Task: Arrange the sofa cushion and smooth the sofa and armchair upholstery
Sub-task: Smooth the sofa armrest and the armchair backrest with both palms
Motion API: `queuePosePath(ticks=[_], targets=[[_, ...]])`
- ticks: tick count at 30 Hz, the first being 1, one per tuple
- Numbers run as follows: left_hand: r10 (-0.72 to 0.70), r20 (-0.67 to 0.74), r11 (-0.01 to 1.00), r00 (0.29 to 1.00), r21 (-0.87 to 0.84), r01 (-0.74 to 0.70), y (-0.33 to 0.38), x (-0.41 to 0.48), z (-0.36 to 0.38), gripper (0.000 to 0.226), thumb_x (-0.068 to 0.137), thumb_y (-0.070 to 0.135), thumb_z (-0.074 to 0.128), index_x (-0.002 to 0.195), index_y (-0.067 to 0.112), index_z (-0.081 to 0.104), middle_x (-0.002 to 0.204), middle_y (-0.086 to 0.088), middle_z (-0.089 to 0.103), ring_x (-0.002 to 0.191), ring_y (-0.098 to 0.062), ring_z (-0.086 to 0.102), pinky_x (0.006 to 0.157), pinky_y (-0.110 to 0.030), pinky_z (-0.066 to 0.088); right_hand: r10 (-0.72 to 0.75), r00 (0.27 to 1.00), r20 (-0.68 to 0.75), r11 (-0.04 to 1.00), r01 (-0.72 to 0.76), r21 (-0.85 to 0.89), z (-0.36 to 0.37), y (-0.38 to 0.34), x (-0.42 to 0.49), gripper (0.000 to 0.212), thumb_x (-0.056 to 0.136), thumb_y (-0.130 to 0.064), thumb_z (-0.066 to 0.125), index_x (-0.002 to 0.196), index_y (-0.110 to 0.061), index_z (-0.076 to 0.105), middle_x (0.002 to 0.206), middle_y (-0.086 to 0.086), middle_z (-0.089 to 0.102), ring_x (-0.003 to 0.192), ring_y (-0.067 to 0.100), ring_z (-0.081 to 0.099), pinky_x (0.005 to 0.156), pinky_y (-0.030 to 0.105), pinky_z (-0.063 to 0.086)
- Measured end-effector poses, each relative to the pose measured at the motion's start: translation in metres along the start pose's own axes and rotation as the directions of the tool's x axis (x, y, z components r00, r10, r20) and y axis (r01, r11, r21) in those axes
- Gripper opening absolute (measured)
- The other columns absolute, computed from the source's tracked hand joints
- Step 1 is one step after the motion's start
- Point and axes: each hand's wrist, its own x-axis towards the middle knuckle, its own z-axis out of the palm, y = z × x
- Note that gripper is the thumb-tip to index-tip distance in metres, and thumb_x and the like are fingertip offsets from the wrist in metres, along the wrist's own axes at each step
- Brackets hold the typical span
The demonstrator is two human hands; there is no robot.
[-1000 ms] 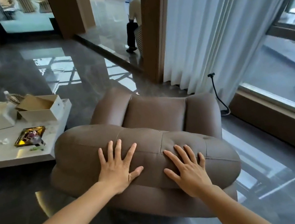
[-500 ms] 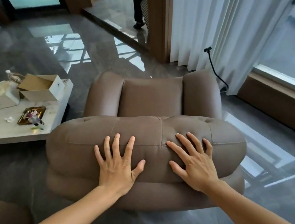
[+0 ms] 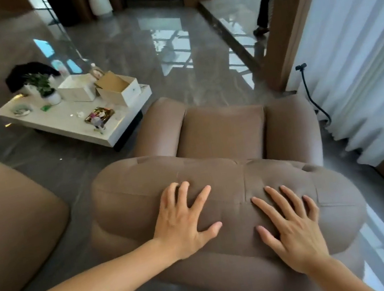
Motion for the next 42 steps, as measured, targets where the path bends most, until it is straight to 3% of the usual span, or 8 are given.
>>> queuePosePath(ticks=[6, 9, 13, 20, 25, 30, 35, 42], targets=[[0.123, 0.005, 0.992, 0.992, -0.023, -0.123, 0.088, 0.062, 0.005, 0.082, 0.081, 0.068, 0.042, 0.151, 0.028, 0.024, 0.156, -0.011, 0.028, 0.145, -0.032, 0.02, 0.118, -0.051, 0.019, -0.166, 0.983, -0.079, 0.985, 0.169, 0.037, -0.022, 0.108, 0.019, 0.058, 0.083, -0.062, 0.043, 0.138, -0.043, 0.05, 0.15, -0.003, 0.047, 0.141, 0.027, 0.037, 0.11, 0.059, 0.028], [0.108, 0.001, 0.993, 0.994, -0.048, -0.107, 0.137, 0.102, 0.009, 0.076, 0.082, 0.063, 0.044, 0.148, 0.029, 0.03, 0.155, -0.006, 0.033, 0.143, -0.028, 0.024, 0.117, -0.047, 0.019, -0.215, 0.965, -0.153, 0.97, 0.229, 0.078, -0.031, 0.16, 0.034, 0.052, 0.089, -0.061, 0.034, 0.131, -0.042, 0.058, 0.146, -0.004, 0.051, 0.138, 0.025, 0.042, 0.108, 0.058, 0.03], [0.004, 0.028, 0.995, 1.0, -0.097, -0.002, 0.205, 0.139, 0.012, 0.073, 0.083, 0.06, 0.045, 0.147, 0.028, 0.032, 0.154, -0.004, 0.035, 0.143, -0.028, 0.025, 0.117, -0.046, 0.019, -0.164, 0.957, -0.239, 0.962, 0.208, 0.174, -0.051, 0.216, 0.056, 0.041, 0.088, -0.048, 0.04, 0.111, -0.035, 0.072, 0.134, -0.003, 0.063, 0.13, 0.022, 0.048, 0.106, 0.057, 0.032], [-0.219, 0.078, 0.967, 0.973, -0.118, 0.227, 0.318, 0.199, 0.016, 0.073, 0.085, 0.061, 0.042, 0.148, 0.027, 0.032, 0.156, -0.005, 0.033, 0.145, -0.028, 0.022, 0.116, -0.049, 0.023, -0.083, 0.995, -0.048, 0.988, 0.088, 0.129, -0.084, 0.294, 0.122, 0.026, 0.084, -0.044, 0.041, 0.087, -0.025, 0.059, 0.106, 0.001, 0.058, 0.108, 0.032, 0.049, 0.101, 0.057, 0.032], [-0.358, 0.074, 0.926, 0.931, -0.098, 0.364, 0.391, 0.249, 0.028, 0.072, 0.086, 0.061, 0.04, 0.148, 0.026, 0.032, 0.156, -0.006, 0.033, 0.145, -0.028, 0.022, 0.116, -0.05, 0.021, -0.234, 0.972, 0.005, 0.96, 0.231, 0.159, -0.084, 0.373, 0.166, 0.032, 0.09, -0.043, 0.036, 0.109, -0.028, 0.056, 0.129, 0.0, 0.054, 0.137, 0.025, 0.038, 0.111, 0.058, 0.021], [-0.506, 0.078, 0.859, 0.859, -0.044, 0.51, 0.476, 0.319, 0.033, 0.073, 0.09, 0.063, 0.032, 0.152, 0.027, 0.022, 0.16, -0.005, 0.022, 0.148, -0.027, 0.011, 0.119, -0.048, 0.013, -0.404, 0.912, 0.077, 0.904, 0.385, 0.185, -0.098, 0.472, 0.216, 0.038, 0.091, -0.045, 0.031, 0.118, -0.031, 0.054, 0.14, -0.002, 0.05, 0.143, 0.02, 0.029, 0.113, 0.058, 0.017], [-0.448, 0.111, 0.891, 0.887, -0.023, 0.453, 0.509, 0.328, 0.043, 0.071, 0.093, 0.064, 0.03, 0.153, 0.029, 0.018, 0.162, -0.004, 0.018, 0.148, -0.027, 0.011, 0.12, -0.047, 0.012, -0.473, 0.869, 0.141, 0.876, 0.447, 0.183, -0.108, 0.529, 0.251, 0.041, 0.09, -0.047, 0.028, 0.119, -0.032, 0.054, 0.142, -0.003, 0.048, 0.144, 0.019, 0.026, 0.115, 0.058, 0.016], [-0.706, 0.122, 0.704, 0.697, 0.02, 0.71, 0.547, 0.293, 0.061, 0.077, 0.089, 0.075, 0.026, 0.153, 0.034, 0.013, 0.162, 0.0, 0.018, 0.147, -0.028, 0.018, 0.118, -0.049, 0.018, -0.458, 0.846, 0.273, 0.887, 0.455, 0.078, -0.118, 0.579, 0.303, 0.049, 0.089, -0.06, 0.028, 0.133, -0.042, 0.039, 0.157, -0.003, 0.029, 0.148, 0.029, 0.009, 0.114, 0.064, 0.008]])
